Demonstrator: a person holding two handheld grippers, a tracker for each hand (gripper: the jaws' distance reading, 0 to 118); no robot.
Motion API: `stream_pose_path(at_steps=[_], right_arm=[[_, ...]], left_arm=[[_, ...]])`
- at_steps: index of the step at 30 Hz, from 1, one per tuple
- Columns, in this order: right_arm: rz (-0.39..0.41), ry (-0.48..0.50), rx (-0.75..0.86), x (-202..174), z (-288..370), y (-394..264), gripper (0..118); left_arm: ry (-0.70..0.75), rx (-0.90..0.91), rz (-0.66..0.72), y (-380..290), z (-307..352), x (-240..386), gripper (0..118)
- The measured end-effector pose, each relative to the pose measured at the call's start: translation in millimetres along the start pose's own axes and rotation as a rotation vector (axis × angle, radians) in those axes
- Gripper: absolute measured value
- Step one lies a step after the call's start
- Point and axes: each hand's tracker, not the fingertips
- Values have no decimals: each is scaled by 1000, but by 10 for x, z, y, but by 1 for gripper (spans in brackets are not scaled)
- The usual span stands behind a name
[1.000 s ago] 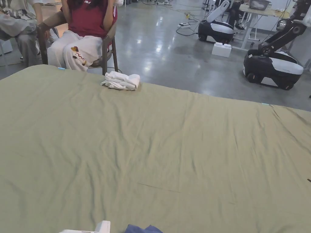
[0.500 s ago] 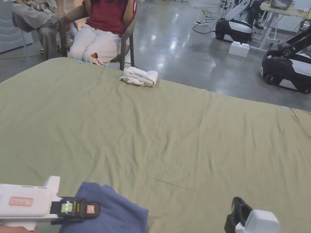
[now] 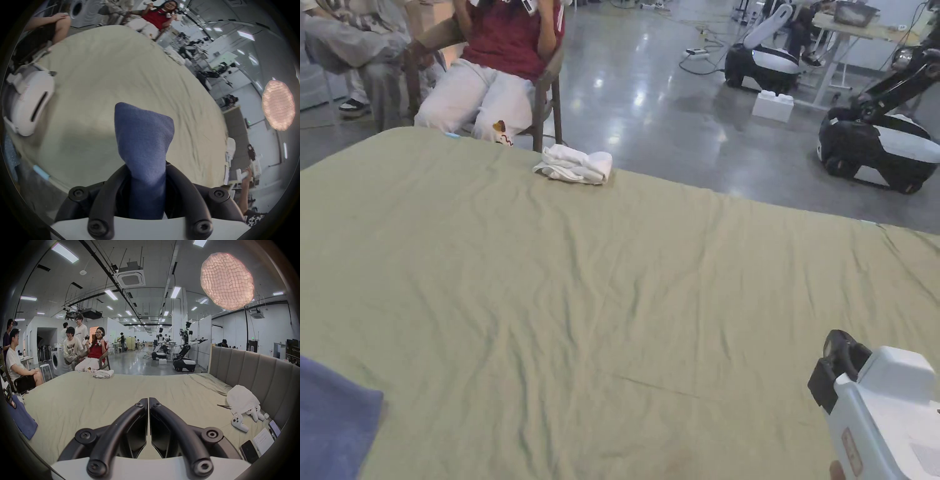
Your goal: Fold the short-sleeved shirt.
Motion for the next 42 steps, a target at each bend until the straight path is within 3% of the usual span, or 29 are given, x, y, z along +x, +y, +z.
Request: stream_pose_path(at_steps=[2, 6, 9, 18, 25, 27, 32, 38, 42], right_arm=[[7, 2, -6, -10, -8, -20, 0], [2, 9, -41, -36, -30, -118, 0], [7, 5, -50, -58, -14, -162, 0], [-18, 16, -67, -54, 11, -239, 0], [-39, 26, -70, -62, 17, -281, 0], [-39, 27, -68, -69, 14, -282, 0], [-32, 24, -57, -63, 9, -247, 0], [-22, 16, -45, -25, -7, -149, 0], [-13, 6, -35, -21, 2, -126, 0]], left_arm=[[37, 12, 23, 19, -51, -168, 23], [97, 35, 25, -53, -135, -136, 67], [237, 96, -15, -95, -51, -13, 69], [440, 335, -141, -215, 424, 548, 69], [283, 403, -312, -694, 60, 1438, 69], [235, 421, -373, -571, -151, 1275, 69], [203, 548, -551, -932, -702, 1960, 68], [167, 706, -596, -1139, -1130, 2762, 50], [184, 839, -668, -1250, -1283, 3221, 20]])
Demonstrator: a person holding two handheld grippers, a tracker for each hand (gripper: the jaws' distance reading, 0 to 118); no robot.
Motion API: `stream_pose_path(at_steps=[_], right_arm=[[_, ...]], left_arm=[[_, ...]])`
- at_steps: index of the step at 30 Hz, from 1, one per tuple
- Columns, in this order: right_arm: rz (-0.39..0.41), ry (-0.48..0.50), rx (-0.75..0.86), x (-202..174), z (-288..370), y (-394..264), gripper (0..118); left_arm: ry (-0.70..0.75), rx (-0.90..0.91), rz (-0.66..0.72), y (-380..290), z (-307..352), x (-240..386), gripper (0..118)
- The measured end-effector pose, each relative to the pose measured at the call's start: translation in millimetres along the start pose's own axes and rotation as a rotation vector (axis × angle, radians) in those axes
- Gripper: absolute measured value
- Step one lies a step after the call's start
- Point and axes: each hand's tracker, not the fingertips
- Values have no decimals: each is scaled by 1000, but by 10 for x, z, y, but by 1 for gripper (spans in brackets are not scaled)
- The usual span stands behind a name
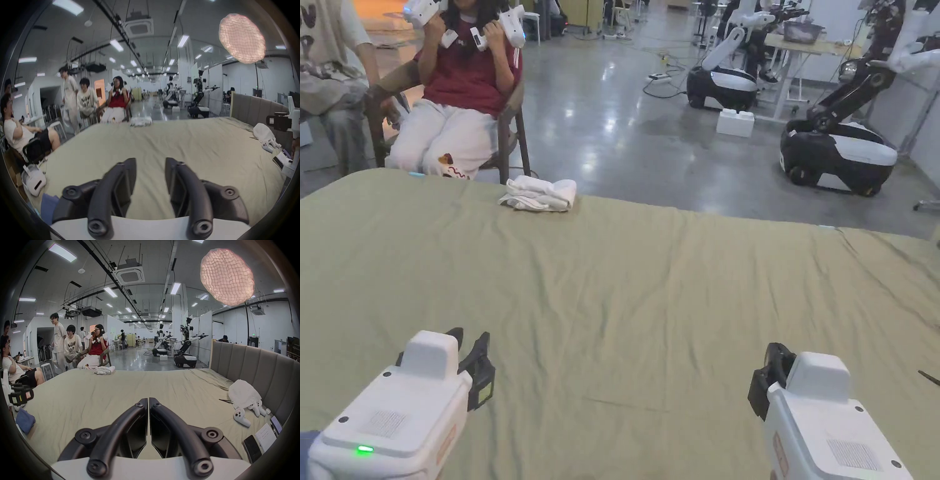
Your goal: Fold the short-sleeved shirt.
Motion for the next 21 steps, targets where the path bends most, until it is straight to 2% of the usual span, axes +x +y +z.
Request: stream_pose_path(at_steps=[2, 6, 12, 21], right_arm=[[15, -16, 10, -7, 11, -3, 0], [32, -38, 29, -20, 20, -20, 0], [23, -56, 47, 12, 27, -32, 0], [25, -62, 77, 72, 81, 8, 0]], left_arm=[[3, 1, 1, 38, -51, 158, 9], [3, 36, -7, 111, -68, 413, 1], [-6, 76, 56, 218, -7, 555, 0], [-2, 77, 65, 235, 39, 578, 0]])
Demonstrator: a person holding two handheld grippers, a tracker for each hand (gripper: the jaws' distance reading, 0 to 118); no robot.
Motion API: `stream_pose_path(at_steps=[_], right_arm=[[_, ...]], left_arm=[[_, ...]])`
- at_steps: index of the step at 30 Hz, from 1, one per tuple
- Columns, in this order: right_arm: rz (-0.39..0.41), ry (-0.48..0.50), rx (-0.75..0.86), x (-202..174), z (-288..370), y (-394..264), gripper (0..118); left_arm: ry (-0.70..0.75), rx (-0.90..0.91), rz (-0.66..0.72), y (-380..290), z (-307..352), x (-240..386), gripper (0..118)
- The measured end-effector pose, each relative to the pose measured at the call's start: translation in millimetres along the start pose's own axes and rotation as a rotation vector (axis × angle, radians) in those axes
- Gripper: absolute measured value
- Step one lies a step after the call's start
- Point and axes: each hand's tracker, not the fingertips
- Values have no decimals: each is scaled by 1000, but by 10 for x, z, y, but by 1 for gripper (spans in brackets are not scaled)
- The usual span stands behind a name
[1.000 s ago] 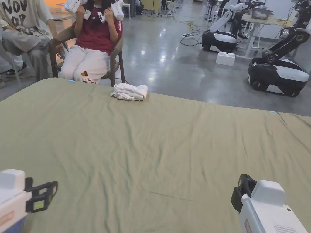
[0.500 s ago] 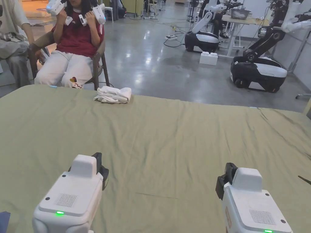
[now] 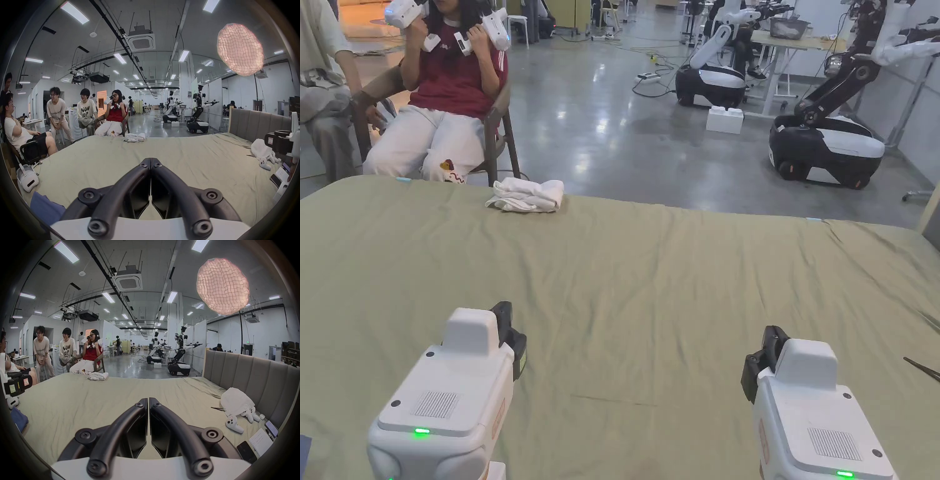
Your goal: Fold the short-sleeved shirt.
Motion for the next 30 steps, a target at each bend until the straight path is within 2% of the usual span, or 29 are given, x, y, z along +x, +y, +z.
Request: stream_pose_path(at_steps=[18, 20, 21, 22, 24, 25, 28, 30], right_arm=[[12, 5, -7, -42, 1, -21, 0], [22, -4, -7, -46, -8, -24, 1], [26, -9, -8, -45, -11, -27, 7], [29, -12, -5, -42, -13, -32, 19], [31, -20, -2, -39, -21, -41, 62], [26, -23, 0, -35, -19, -42, 71], [7, -22, 3, -3, -18, -53, 78], [-7, -3, 1, 22, -25, -56, 92]], left_arm=[[16, 5, -19, 45, 10, 1, 0], [23, 8, -24, 47, 5, -16, 9], [24, 5, -24, 47, 4, -18, 24], [24, -1, -18, 44, 1, -22, 39], [30, -1, -11, 37, 3, -53, 72], [35, 9, -12, 29, 16, -58, 79], [73, 31, -32, 28, 44, -82, 87], [83, 42, -32, 30, 58, -98, 96]])
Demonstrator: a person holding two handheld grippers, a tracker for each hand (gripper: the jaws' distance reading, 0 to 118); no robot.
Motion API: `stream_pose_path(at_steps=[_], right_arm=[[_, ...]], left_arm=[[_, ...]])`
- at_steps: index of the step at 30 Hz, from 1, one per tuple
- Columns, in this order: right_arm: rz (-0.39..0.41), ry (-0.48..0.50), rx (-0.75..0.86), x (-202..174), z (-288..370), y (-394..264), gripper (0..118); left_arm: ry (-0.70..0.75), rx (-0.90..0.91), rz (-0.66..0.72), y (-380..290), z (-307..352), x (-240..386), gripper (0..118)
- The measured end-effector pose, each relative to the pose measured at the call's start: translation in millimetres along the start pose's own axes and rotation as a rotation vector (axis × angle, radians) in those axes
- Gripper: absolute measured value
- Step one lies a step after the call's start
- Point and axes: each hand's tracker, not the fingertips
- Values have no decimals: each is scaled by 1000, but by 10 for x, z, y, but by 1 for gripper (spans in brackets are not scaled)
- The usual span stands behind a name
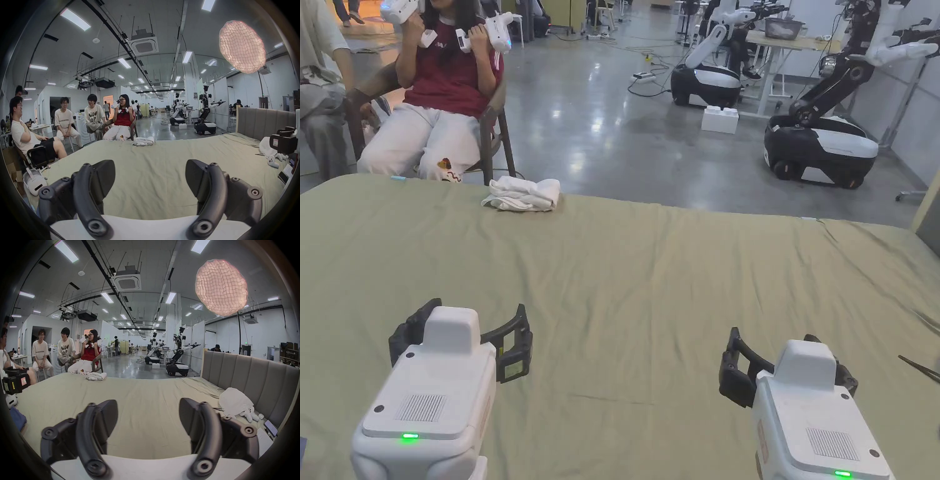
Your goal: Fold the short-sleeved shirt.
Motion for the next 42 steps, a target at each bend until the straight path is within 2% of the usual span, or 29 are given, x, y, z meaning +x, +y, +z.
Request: stream_pose_path(at_steps=[2, 7, 9, 11, 14, 21, 26, 33, 37, 39, 42], right_arm=[[-17, 16, -2, 19, -2, -5, 100], [-67, 64, 16, 45, -16, -37, 103], [-48, 59, -4, 34, -38, -53, 103], [0, 13, -31, -5, -62, -62, 103], [13, -32, -33, -44, -76, -61, 103], [-43, -33, -44, -50, -86, 47, 103], [-168, 8, -74, -6, -95, 168, 105], [-233, 36, -162, 16, -132, 246, 105], [-288, -13, -199, 44, -197, 254, 105], [-276, -61, -188, 46, -205, 254, 105], [-268, -65, -190, 71, -222, 261, 105]], left_arm=[[-4, 4, 12, 1, -7, -50, 102], [-71, -33, 74, 3, -71, -135, 103], [-79, -41, 82, -8, -91, -163, 103], [-76, -38, 80, -22, -91, -167, 104], [-66, -37, 72, -27, -97, -177, 105], [-54, -26, 78, 12, -96, -197, 106], [-23, 16, 95, 41, -90, -219, 106], [-27, 18, 121, 60, -105, -244, 106], [-16, 5, 119, 77, -120, -248, 106], [-19, -5, 117, 84, -129, -258, 106], [-12, -9, 119, 79, -137, -270, 106]])
